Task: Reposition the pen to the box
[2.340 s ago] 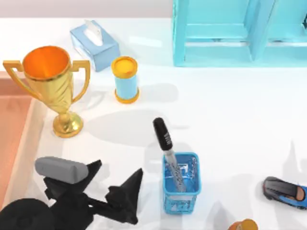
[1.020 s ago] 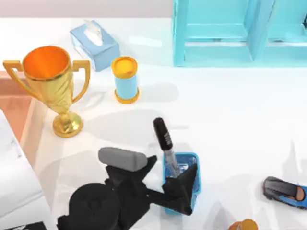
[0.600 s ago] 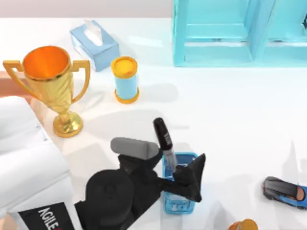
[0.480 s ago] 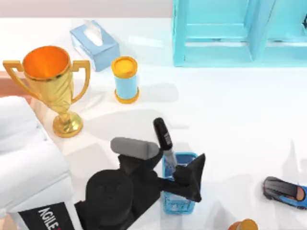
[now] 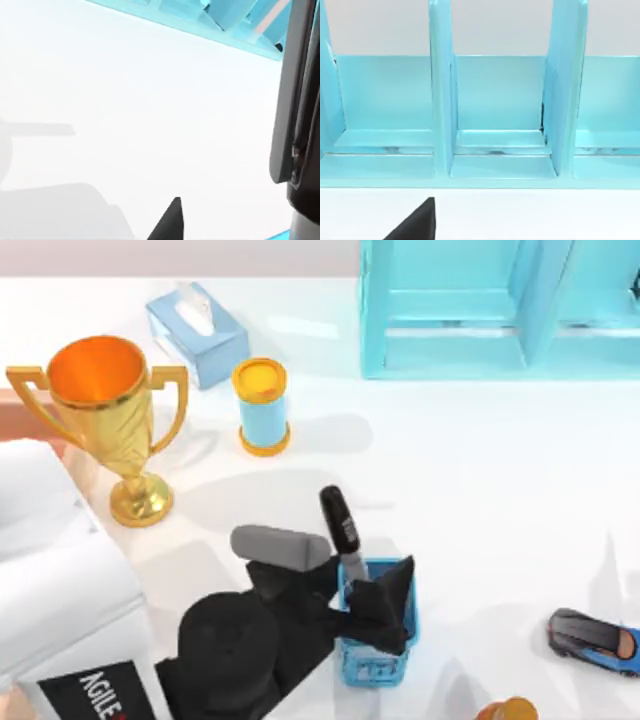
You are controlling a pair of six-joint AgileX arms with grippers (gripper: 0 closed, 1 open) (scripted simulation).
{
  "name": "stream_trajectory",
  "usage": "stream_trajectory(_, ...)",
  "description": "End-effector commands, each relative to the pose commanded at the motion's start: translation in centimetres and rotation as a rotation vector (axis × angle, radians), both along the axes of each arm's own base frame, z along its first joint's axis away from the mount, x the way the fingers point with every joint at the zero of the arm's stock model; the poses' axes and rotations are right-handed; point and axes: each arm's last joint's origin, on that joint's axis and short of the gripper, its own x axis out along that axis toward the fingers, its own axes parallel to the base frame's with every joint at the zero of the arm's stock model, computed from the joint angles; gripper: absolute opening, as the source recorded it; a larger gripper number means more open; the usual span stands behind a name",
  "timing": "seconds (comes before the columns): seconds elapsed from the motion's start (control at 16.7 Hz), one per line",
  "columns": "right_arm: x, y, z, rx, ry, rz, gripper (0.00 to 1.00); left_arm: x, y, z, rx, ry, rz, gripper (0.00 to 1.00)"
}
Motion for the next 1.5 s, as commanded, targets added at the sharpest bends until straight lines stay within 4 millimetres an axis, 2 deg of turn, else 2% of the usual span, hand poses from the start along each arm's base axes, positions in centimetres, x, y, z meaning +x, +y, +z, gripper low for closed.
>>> stream_trajectory(0.24,0.0,0.0,0.0,0.0,0.0,0.0,1.0,0.0,0.0,0.0,0.0,0.0,0.0,0.02)
stream_trajectory(0.3,0.0,0.0,0.0,0.0,0.0,0.0,1.0,0.0,0.0,0.0,0.0,0.0,0.0,0.0)
stream_trajectory(0.72,0.0,0.0,0.0,0.0,0.0,0.0,1.0,0.0,0.0,0.0,0.0,0.0,0.0,0.0)
stream_trajectory(1.02,0.0,0.0,0.0,0.0,0.0,0.0,1.0,1.3,0.7,1.5,-0.024,-0.022,0.013,0.0)
stream_trajectory(1.26,0.0,0.0,0.0,0.0,0.0,0.0,1.0,3.1,2.7,4.6,-0.022,-0.018,0.007,0.0)
stream_trajectory(1.5,0.0,0.0,0.0,0.0,0.0,0.0,1.0,3.8,6.1,8.9,-0.02,-0.01,0.007,0.0)
